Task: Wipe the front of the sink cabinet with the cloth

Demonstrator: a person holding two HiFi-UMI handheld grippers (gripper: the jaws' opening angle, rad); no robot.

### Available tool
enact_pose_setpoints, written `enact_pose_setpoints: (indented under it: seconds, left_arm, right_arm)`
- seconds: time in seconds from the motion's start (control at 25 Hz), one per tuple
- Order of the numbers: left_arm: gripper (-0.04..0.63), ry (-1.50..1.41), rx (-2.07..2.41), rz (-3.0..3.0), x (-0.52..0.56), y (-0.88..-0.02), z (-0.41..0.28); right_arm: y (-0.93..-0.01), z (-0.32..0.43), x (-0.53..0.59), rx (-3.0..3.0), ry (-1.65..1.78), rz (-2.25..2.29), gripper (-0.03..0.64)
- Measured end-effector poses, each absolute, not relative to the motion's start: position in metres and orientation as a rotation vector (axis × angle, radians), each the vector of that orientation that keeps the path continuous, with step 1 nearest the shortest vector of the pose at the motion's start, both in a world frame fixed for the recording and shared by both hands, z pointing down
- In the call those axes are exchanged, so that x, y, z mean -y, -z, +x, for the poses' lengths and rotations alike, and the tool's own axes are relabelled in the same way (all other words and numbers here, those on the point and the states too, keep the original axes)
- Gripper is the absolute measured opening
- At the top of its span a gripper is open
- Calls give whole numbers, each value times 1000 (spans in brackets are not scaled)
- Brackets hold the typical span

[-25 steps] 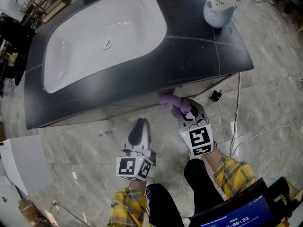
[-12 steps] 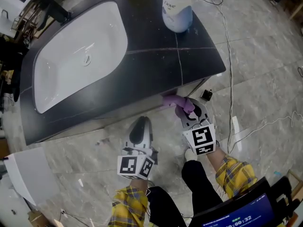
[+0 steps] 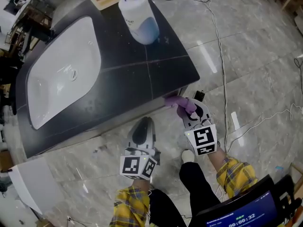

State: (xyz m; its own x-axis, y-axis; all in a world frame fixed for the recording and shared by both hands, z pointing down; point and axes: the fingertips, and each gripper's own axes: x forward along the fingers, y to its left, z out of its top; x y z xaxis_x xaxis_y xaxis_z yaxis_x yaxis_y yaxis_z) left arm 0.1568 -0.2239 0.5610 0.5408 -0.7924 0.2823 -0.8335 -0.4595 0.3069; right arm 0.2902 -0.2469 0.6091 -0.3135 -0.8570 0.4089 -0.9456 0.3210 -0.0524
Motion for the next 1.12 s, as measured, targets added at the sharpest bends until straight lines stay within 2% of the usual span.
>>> enact_pose_setpoints:
  seconds: [0.64, 0.88, 1.12]
  left_arm:
    - [39, -141, 1215, 2428, 220, -557, 200]
    - [39, -120, 1221, 2437, 208, -551, 183]
    - [38, -109, 1277, 2413, 188, -544, 133]
  right_arm:
    - [-594, 328, 229, 2250, -414, 1702, 67]
    - [-579, 301, 211, 2287, -383, 1688, 67]
    - [-574, 240, 189, 2345, -367, 1588, 67]
